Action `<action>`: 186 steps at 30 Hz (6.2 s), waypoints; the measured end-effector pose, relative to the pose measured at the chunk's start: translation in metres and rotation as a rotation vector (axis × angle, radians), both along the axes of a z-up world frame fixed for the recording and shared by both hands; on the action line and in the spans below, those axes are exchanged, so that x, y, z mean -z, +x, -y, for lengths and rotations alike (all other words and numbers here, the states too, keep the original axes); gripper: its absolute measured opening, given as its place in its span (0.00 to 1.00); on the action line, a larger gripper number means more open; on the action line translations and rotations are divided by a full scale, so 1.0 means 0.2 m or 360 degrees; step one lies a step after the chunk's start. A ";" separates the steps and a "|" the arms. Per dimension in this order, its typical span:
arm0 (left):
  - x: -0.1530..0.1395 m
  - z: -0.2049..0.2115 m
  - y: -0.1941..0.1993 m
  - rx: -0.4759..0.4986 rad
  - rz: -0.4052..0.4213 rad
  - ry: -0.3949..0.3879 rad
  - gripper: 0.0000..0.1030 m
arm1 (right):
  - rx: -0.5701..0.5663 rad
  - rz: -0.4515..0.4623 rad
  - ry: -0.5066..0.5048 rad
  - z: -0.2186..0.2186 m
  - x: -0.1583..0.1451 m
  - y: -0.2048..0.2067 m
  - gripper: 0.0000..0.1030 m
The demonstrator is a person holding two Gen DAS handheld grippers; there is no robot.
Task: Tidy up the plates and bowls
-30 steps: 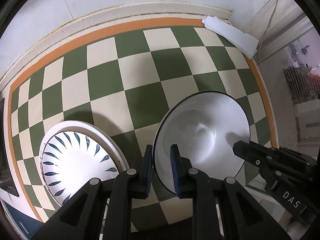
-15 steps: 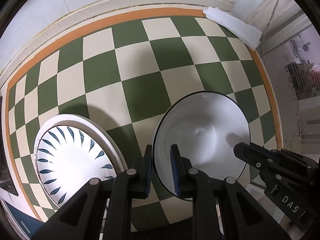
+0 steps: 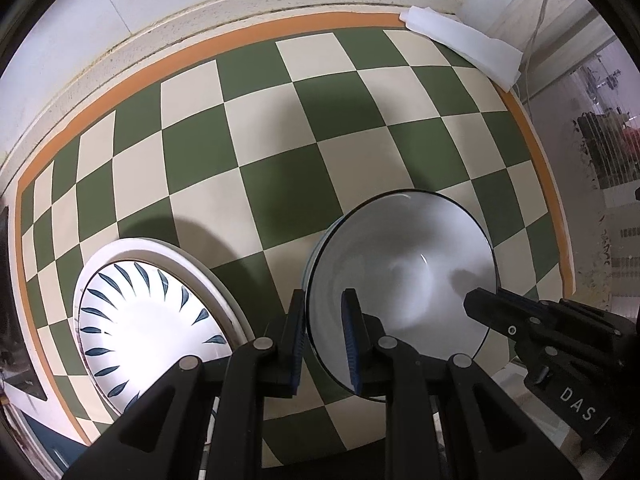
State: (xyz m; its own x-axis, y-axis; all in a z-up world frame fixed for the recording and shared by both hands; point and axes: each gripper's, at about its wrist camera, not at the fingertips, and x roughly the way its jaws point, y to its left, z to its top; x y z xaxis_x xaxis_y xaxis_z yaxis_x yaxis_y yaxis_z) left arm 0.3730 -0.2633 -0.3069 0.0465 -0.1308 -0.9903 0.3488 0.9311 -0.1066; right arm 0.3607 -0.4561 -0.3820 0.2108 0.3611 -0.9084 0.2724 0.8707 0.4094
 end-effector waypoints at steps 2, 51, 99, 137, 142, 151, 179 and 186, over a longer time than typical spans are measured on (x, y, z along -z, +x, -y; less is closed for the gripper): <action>0.00 0.00 0.00 0.0000 -0.0006 0.0000 0.15 | 0.0000 -0.0002 -0.0002 0.00 0.00 0.00 0.13; -0.75 -0.39 -0.40 0.0073 0.0338 -0.0217 0.93 | 0.0005 0.0402 -0.0350 -0.23 -0.88 -0.54 0.91; 0.31 0.02 0.20 0.0008 -0.0453 -0.0364 0.55 | 0.0114 -0.0040 0.0683 0.05 0.52 0.04 0.55; -0.13 -0.89 0.28 -0.0393 -0.0266 -0.0402 0.55 | -0.0405 0.0006 0.0653 -0.87 0.10 0.48 0.55; -0.07 -1.01 0.27 -0.0436 -0.0285 -0.0404 0.55 | -0.0440 -0.0014 0.0650 -1.01 0.13 0.48 0.55; 0.09 -1.13 0.25 -0.0494 -0.0371 -0.0420 0.55 | -0.0463 -0.0089 0.0630 -1.11 0.27 0.45 0.55; 0.19 -1.12 0.24 -0.0445 -0.0378 -0.0357 0.55 | -0.0420 -0.0144 0.0572 -1.16 0.36 0.43 0.56; 0.16 -1.11 0.23 -0.0422 -0.0331 -0.0324 0.55 | -0.0414 -0.0153 0.0495 -1.19 0.33 0.41 0.57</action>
State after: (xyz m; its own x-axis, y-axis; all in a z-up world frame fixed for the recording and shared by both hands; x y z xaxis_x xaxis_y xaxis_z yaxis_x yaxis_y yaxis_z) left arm 0.4193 -0.0405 -0.3389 -0.0941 -0.3359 -0.9372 0.0504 0.9385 -0.3415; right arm 0.4430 -0.2183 -0.4486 -0.0042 0.6515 -0.7586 0.1097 0.7543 0.6473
